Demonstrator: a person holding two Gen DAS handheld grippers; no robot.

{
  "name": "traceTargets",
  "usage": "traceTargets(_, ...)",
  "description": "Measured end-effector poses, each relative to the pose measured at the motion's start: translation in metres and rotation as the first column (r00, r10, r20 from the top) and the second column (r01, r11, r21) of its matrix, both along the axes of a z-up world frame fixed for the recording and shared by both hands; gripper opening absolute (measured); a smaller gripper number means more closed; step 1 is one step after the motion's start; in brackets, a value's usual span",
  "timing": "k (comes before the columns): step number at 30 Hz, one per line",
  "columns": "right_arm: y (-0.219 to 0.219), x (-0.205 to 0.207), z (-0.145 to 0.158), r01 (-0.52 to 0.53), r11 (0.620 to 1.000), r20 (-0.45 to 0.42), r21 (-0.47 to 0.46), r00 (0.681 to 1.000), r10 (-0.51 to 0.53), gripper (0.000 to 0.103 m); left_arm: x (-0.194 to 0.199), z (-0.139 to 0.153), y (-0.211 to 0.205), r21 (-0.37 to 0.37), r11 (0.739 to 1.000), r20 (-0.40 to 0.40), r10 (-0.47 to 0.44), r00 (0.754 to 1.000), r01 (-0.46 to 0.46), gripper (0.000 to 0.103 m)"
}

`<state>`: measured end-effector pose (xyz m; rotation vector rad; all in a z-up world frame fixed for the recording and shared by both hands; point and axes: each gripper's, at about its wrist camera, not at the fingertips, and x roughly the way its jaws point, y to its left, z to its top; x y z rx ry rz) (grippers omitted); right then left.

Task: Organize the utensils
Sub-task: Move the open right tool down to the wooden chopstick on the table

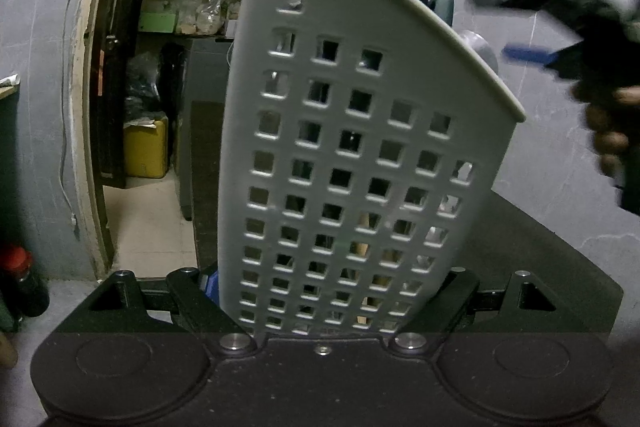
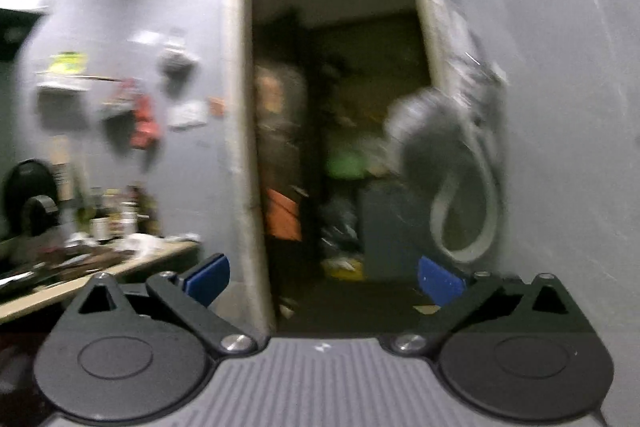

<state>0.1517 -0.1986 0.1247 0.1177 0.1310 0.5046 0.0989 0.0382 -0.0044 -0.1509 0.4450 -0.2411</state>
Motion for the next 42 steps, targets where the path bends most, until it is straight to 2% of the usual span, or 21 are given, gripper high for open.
traceTargets(3,-0.016,0.068,-0.012,0.043,0.999,-0.189,-0.019,0.981,-0.046,0.103,0.001,0.0,-0.001,-0.002,1.0,-0.004,-0.002,1.0,0.002,0.086)
traceTargets(6,-0.029,0.141,-0.03,0.093,0.995,-0.353,-0.035,0.93,-0.099,0.103,0.003,0.001,0.001,-0.006,1.0,-0.01,-0.007,1.0,0.007,0.086)
traceTargets(8,-0.034,0.188,-0.042,0.102,0.993,-0.423,-0.063,0.898,-0.119,0.103,0.004,0.001,0.0,-0.001,1.0,-0.013,-0.011,1.0,0.011,0.086)
traceTargets(10,-0.035,0.228,-0.053,0.081,0.994,-0.462,-0.08,0.88,-0.109,0.103,0.006,0.002,0.0,0.003,1.0,-0.015,-0.013,1.0,0.013,0.087)
traceTargets(12,-0.034,0.269,-0.065,0.017,0.996,-0.501,-0.085,0.863,-0.057,0.103,0.007,0.002,0.0,0.005,1.0,-0.016,-0.015,1.0,0.015,0.087)
traceTargets(15,-0.024,0.316,-0.074,0.01,0.991,-0.496,-0.135,0.865,-0.076,0.103,0.007,0.002,0.0,0.012,1.0,-0.015,-0.017,1.0,0.017,0.087)
traceTargets(18,-0.014,0.353,-0.085,0.044,0.975,-0.47,-0.219,0.871,-0.145,0.103,0.011,0.002,0.0,0.012,1.0,-0.027,-0.024,0.999,0.024,0.088)
traceTargets(22,-0.007,0.389,-0.094,0.07,0.964,-0.458,-0.257,0.869,-0.185,0.103,0.015,0.004,-0.002,0.025,0.999,-0.032,-0.025,0.999,0.026,0.089)
traceTargets(26,-0.002,0.416,-0.105,0.092,0.957,-0.479,-0.276,0.85,-0.22,0.103,0.017,0.005,-0.005,0.033,0.999,-0.035,-0.022,0.999,0.024,0.089)
traceTargets(31,-0.014,0.442,-0.12,0.135,0.945,-0.528,-0.299,0.801,-0.282,0.103,0.015,0.006,-0.007,0.034,0.999,-0.036,-0.02,0.999,0.022,0.089)
traceTargets(33,-0.025,0.445,-0.128,0.152,0.951,-0.573,-0.27,0.768,-0.285,0.102,0.015,0.006,-0.008,0.04,0.999,-0.037,-0.02,0.999,0.022,0.089)
traceTargets(36,-0.04,0.439,-0.131,0.155,0.963,-0.585,-0.221,0.769,-0.258,0.103,0.013,0.006,-0.011,0.045,0.999,-0.037,-0.018,0.999,0.02,0.089)
traceTargets(42,-0.062,0.411,-0.127,0.117,0.981,-0.652,-0.157,0.734,-0.191,0.102,0.011,0.007,-0.011,0.038,0.999,-0.034,-0.018,0.999,0.019,0.089)
